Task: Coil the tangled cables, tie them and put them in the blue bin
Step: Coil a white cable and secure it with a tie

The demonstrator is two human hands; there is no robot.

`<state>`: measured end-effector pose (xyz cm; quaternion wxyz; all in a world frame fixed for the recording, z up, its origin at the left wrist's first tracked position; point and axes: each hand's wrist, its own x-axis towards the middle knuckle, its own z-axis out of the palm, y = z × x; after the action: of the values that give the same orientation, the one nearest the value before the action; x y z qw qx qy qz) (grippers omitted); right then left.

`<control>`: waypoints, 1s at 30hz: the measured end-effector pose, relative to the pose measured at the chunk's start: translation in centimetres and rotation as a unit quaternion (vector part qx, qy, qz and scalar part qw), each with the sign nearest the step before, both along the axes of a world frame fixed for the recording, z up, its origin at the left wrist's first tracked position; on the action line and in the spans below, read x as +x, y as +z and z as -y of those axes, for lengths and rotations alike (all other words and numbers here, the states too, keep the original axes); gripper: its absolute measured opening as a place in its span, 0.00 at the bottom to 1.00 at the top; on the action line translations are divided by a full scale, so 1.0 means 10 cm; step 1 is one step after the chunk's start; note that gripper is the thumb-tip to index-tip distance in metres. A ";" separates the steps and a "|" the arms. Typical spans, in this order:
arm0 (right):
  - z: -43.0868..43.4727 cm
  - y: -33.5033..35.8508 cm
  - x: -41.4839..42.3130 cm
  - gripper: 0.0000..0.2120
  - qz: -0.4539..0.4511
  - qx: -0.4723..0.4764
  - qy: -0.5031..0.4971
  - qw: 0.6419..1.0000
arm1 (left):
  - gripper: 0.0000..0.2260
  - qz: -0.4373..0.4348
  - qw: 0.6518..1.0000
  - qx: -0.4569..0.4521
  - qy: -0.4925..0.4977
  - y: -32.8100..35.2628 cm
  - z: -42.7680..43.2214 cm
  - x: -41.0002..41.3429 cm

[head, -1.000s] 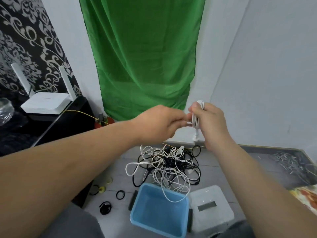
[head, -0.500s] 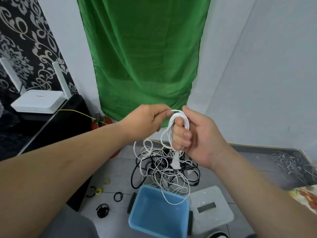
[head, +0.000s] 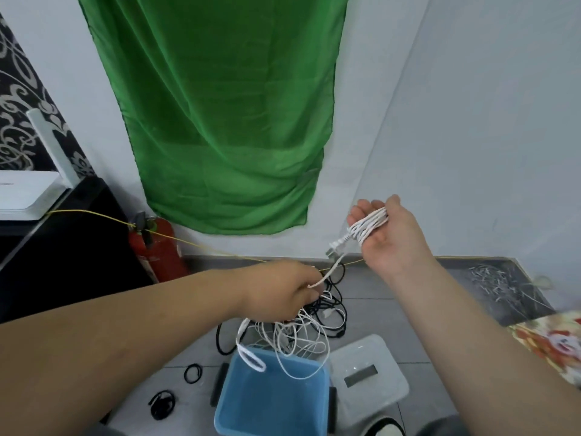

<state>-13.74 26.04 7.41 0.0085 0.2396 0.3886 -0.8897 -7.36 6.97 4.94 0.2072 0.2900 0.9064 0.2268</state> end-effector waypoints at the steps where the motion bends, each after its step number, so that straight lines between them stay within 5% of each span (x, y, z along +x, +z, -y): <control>1: 0.01 -0.05 -0.02 0.17 -0.003 0.050 0.011 0.999 | 0.05 -0.017 1.000 -0.002 -0.015 0.02 -0.05 0.02; 7: 0.18 -0.05 0.14 0.14 -0.108 0.396 0.140 0.901 | 0.09 -0.248 0.962 0.098 0.051 0.20 0.05 -0.13; 14: 0.38 -0.04 0.32 0.25 -0.136 0.526 0.375 0.751 | 0.20 -0.376 0.911 0.083 0.146 0.19 0.50 -0.33; 24: 0.46 0.03 0.32 0.21 -0.098 0.147 0.484 0.857 | 0.18 -0.243 0.956 0.100 0.130 -0.02 0.61 -0.35; 30: 0.37 0.11 0.23 0.22 -0.093 -0.083 0.362 0.924 | 0.05 -0.084 0.972 0.068 0.211 -0.14 0.76 -0.39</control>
<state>-11.41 22.37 8.55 0.3133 -0.0024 0.3726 -0.8735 -11.27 -0.62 3.58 0.0576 0.1241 0.9437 0.3011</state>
